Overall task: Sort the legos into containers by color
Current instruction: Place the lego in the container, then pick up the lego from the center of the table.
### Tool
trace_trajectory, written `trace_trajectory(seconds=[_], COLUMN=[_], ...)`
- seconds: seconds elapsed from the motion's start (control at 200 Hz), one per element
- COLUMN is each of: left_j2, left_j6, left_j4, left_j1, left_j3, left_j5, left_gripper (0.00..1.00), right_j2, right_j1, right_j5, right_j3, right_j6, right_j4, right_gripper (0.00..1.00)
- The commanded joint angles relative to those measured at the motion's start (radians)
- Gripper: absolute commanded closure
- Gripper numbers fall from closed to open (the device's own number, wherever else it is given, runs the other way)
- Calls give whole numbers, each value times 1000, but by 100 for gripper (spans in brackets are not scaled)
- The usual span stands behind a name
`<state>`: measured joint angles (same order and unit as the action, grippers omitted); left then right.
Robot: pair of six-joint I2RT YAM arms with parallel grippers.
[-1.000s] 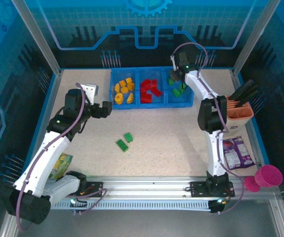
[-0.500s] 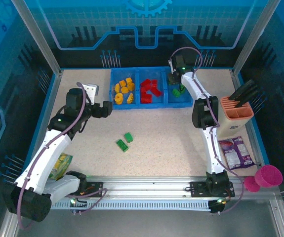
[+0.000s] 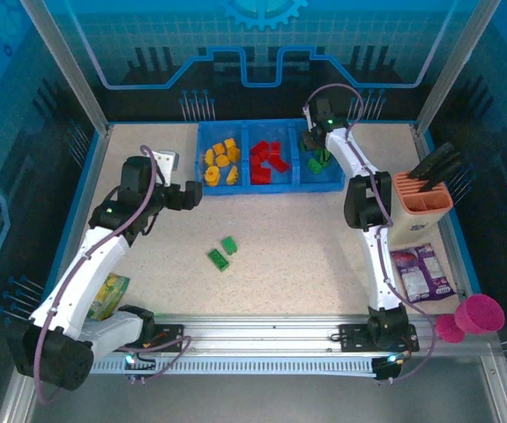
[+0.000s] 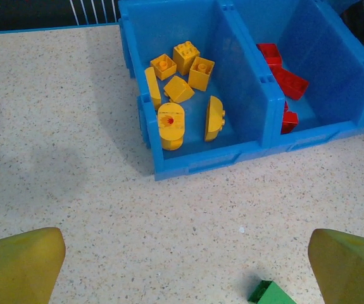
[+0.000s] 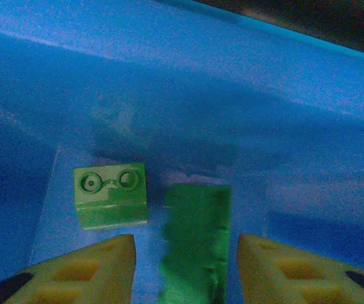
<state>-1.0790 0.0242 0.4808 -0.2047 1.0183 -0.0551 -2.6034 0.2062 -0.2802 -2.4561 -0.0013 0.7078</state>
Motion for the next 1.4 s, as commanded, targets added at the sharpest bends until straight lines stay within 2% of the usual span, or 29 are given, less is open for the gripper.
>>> trace_trajectory(seconds=[0.0, 0.27, 0.49, 0.59, 0.741, 0.891, 1.011, 1.121, 1.396], left_j2=[5, 23, 53, 65, 74, 83, 99, 116, 148], left_j6=[5, 6, 10, 15, 26, 31, 33, 31, 33], left_j4=[-2, -4, -9, -16, 7, 8, 7, 2, -6], left_j1=[13, 13, 13, 14, 14, 16, 16, 16, 18], left_j3=[29, 28, 25, 16, 25, 26, 22, 6, -12], left_j5=[18, 15, 18, 25, 31, 33, 41, 36, 41], left_gripper=[1, 1, 1, 1, 1, 1, 1, 1, 1], right_j2=[15, 146, 394, 519, 676, 782, 767, 665, 513], right_j1=[-15, 3, 63, 121, 241, 403, 568, 681, 765], right_j5=[-10, 10, -40, -62, -120, -34, 54, 64, 105], right_j3=[-29, 31, 197, 331, 535, 714, 774, 719, 650], right_j6=[-6, -9, -45, -9, 130, 287, 319, 312, 357], right_j4=[27, 31, 73, 103, 176, 170, 112, 162, 193], right_gripper=[52, 53, 49, 49, 49, 49, 42, 42, 40])
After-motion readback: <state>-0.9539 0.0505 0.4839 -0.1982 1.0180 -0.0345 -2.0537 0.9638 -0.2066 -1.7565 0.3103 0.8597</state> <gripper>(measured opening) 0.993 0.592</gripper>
